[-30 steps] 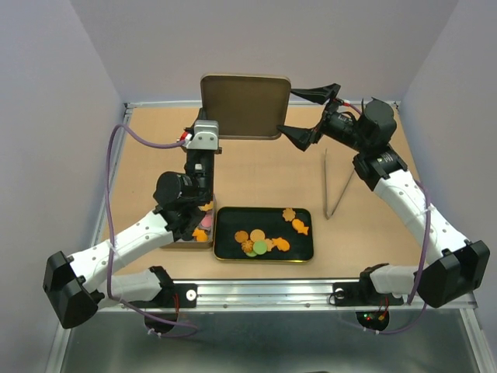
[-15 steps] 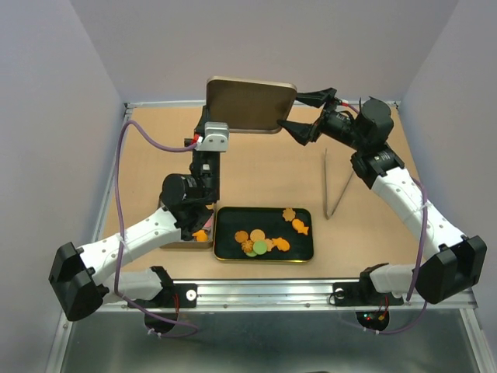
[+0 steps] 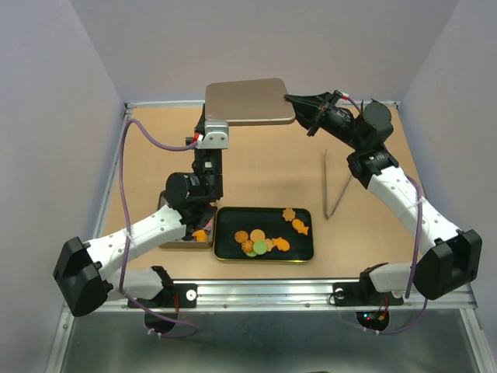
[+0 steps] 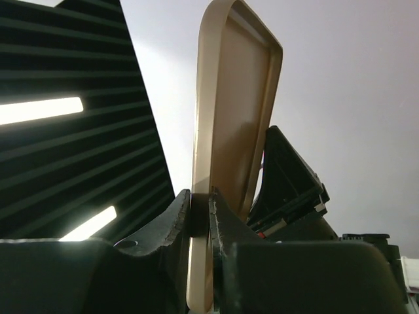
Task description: Pack the cookies
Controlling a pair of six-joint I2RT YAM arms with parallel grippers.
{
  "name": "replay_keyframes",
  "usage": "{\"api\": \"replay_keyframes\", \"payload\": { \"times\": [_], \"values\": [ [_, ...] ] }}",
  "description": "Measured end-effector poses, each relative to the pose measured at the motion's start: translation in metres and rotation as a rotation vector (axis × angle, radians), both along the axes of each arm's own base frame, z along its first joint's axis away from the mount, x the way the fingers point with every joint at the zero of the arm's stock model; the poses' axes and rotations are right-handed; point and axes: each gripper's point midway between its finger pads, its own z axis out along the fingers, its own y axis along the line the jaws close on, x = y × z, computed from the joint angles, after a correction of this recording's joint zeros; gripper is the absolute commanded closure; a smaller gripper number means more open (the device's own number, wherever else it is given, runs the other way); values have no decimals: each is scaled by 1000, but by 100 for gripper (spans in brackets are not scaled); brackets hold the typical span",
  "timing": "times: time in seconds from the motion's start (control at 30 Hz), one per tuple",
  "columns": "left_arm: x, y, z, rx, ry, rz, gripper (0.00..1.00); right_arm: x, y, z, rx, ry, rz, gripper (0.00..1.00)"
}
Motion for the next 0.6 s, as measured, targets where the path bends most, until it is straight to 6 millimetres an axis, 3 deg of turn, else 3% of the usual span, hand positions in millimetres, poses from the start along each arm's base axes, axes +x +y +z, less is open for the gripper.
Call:
{"api": "replay_keyframes", "payload": {
  "times": [0.07,0.1,0.17,0.2,0.3,0.43,0.6],
  "values": [
    [2,-1,0,-3,4,3,92,2,0,1,6,-7,-6,100],
    [3,-1,1,-8,4,5,86,3,0,2,11,-10,-10,100],
    [4,-1,1,-11,4,6,72,3,-1,3,16,-12,-14,100],
    [4,-2,1,-11,5,0,55,3,-1,4,18,-15,-15,99],
    [4,-11,0,3,8,-33,36,-1,2,7,20,-42,-10,99],
    [3,-30,-11,57,49,-108,29,-8,12,6,19,-56,22,100],
    [-8,-21,-15,77,80,-140,27,-9,13,6,19,-66,19,99]
  ]
}}
